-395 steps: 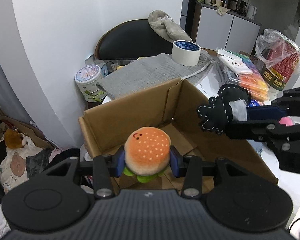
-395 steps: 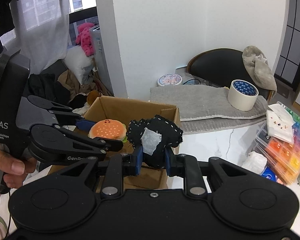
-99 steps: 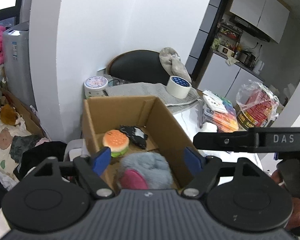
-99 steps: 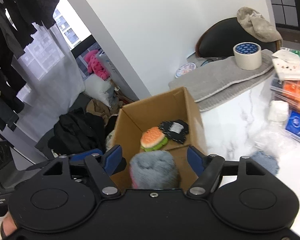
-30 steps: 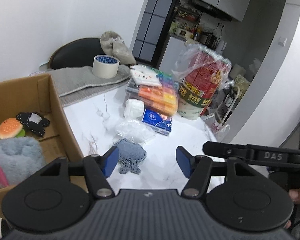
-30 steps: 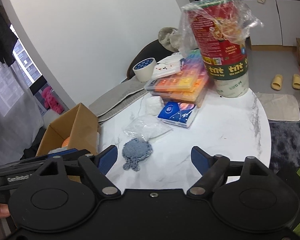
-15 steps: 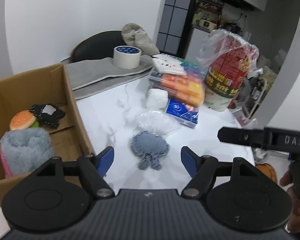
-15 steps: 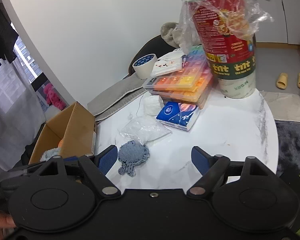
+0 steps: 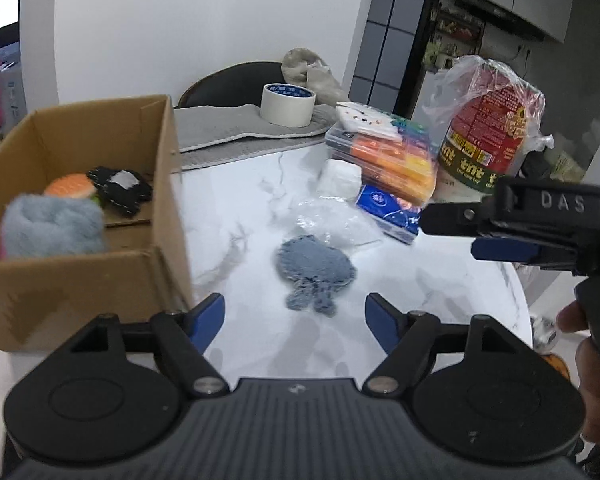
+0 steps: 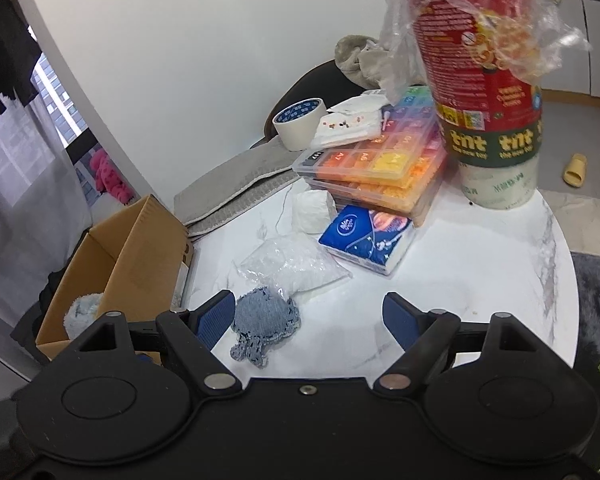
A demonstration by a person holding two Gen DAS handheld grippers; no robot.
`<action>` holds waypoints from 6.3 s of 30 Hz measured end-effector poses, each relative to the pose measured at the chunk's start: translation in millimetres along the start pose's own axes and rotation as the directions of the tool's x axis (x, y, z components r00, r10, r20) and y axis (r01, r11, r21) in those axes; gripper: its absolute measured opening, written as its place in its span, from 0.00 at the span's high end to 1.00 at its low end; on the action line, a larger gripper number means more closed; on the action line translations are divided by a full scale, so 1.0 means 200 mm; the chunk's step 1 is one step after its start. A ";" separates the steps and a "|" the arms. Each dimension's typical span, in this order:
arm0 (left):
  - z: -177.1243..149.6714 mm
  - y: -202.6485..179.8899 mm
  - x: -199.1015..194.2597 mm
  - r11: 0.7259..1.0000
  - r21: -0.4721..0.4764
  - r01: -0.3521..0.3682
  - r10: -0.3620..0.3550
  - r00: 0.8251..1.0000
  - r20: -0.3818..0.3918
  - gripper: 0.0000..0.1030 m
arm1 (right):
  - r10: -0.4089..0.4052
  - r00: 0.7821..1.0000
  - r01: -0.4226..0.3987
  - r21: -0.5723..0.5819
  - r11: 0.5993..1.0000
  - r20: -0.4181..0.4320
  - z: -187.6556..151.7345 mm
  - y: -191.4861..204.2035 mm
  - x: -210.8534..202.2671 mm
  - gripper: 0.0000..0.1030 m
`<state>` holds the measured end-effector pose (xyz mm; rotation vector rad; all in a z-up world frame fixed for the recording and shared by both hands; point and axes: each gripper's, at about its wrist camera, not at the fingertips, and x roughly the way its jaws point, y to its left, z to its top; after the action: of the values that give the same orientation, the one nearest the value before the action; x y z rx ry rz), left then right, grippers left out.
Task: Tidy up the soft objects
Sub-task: 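Move both tools toward the grey-blue knitted plush on the table, then grasp the grey-blue knitted plush with the left tool, then carry the knitted plush to the box with the left tool while the right tool grasps the plastic bag, then drop the knitted plush in the box with the left tool while the right tool carries the bag, then open the right tool to drop the plastic bag into the box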
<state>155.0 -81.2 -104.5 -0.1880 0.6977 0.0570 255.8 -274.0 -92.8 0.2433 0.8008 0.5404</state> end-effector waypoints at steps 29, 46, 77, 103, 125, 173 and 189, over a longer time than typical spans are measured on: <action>0.04 -0.07 0.34 0.996 -0.077 -0.053 0.053 0.999 -0.009 0.71 | 0.066 0.994 -0.078 -0.158 0.984 -0.082 0.11 -0.01 0.27 0.39; 0.04 -0.01 0.12 0.982 -0.189 0.008 -0.005 1.000 0.019 0.75 | 0.072 0.991 -0.102 -0.298 0.949 -0.112 0.14 0.15 0.37 0.42; 0.03 0.06 -0.04 0.966 -0.241 0.090 -0.082 0.996 0.042 0.75 | -0.066 0.994 0.024 -0.414 0.910 -0.086 0.07 0.27 0.17 0.78; 0.25 0.14 -0.38 0.980 0.055 0.193 -0.194 0.981 0.009 0.75 | -0.046 0.998 0.058 -0.409 0.911 0.040 0.10 0.53 -0.20 0.78; 0.52 0.58 -0.38 0.976 0.166 0.141 -0.140 0.990 -0.018 0.75 | 0.003 0.999 0.015 -0.430 0.903 0.041 0.11 0.78 -0.13 0.78; 0.60 0.97 -0.14 0.977 0.138 0.165 -0.148 0.981 -0.124 0.54 | 0.069 0.992 -0.108 -0.458 0.882 -0.103 0.20 1.17 0.31 0.77; 0.56 1.07 -0.14 0.978 0.139 0.154 -0.134 0.981 -0.141 0.54 | 0.077 0.990 -0.119 -0.398 0.910 -0.118 0.18 1.12 0.32 0.63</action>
<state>178.9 150.5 -34.9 -0.0985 0.8141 -0.1475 237.2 -51.2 -17.6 -0.1288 0.7572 0.8050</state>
